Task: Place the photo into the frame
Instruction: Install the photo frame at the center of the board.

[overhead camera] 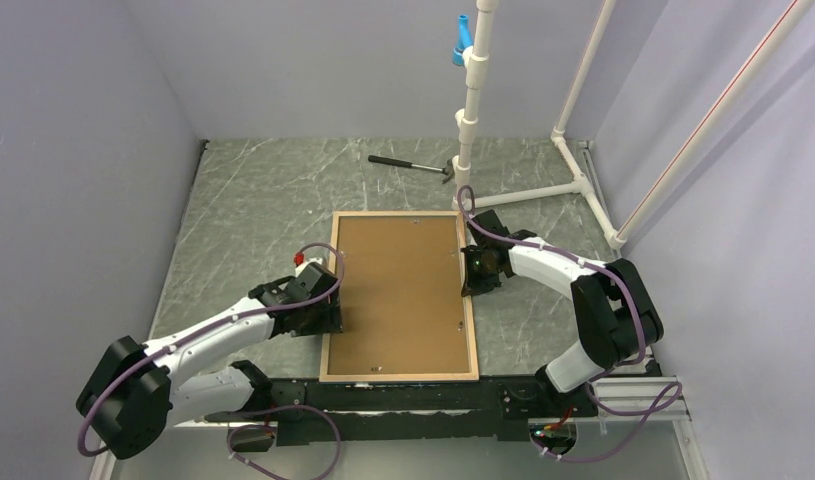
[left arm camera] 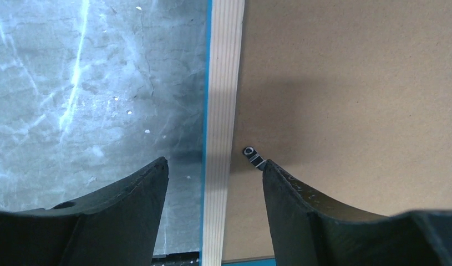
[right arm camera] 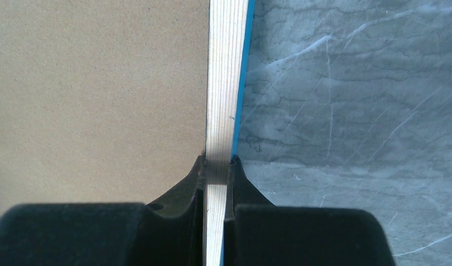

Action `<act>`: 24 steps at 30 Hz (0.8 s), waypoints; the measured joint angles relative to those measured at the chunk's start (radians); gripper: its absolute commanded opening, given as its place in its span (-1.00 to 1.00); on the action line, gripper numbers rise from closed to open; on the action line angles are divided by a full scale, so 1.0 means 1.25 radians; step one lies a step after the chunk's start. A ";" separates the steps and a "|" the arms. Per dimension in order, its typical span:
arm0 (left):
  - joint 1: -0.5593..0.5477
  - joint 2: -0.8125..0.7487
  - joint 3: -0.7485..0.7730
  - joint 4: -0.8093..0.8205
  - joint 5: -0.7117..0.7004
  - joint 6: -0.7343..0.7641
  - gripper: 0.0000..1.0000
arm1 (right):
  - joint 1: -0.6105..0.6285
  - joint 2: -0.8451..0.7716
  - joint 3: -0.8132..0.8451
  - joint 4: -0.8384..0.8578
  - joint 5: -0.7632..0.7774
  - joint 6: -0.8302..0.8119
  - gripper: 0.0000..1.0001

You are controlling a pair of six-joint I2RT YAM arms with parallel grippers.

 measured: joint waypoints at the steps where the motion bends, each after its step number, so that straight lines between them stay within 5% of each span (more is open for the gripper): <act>1: 0.000 0.003 -0.003 0.006 0.001 0.000 0.38 | 0.000 0.000 0.000 0.000 0.000 0.000 -0.96; 7: 0.000 0.036 -0.018 0.062 0.015 -0.001 0.41 | 0.000 0.000 0.000 0.001 -0.002 -0.002 -0.96; 15: 0.001 0.069 -0.008 0.102 0.015 -0.013 -0.26 | -0.002 0.000 0.000 0.001 -0.002 -0.006 -0.96; 19: -0.001 0.073 0.000 0.088 0.007 -0.017 -0.26 | -0.004 0.000 0.000 -0.002 -0.003 -0.008 -0.96; 24: -0.007 0.070 0.000 0.088 0.001 -0.016 -0.02 | -0.005 0.000 0.000 -0.002 -0.005 -0.009 -0.96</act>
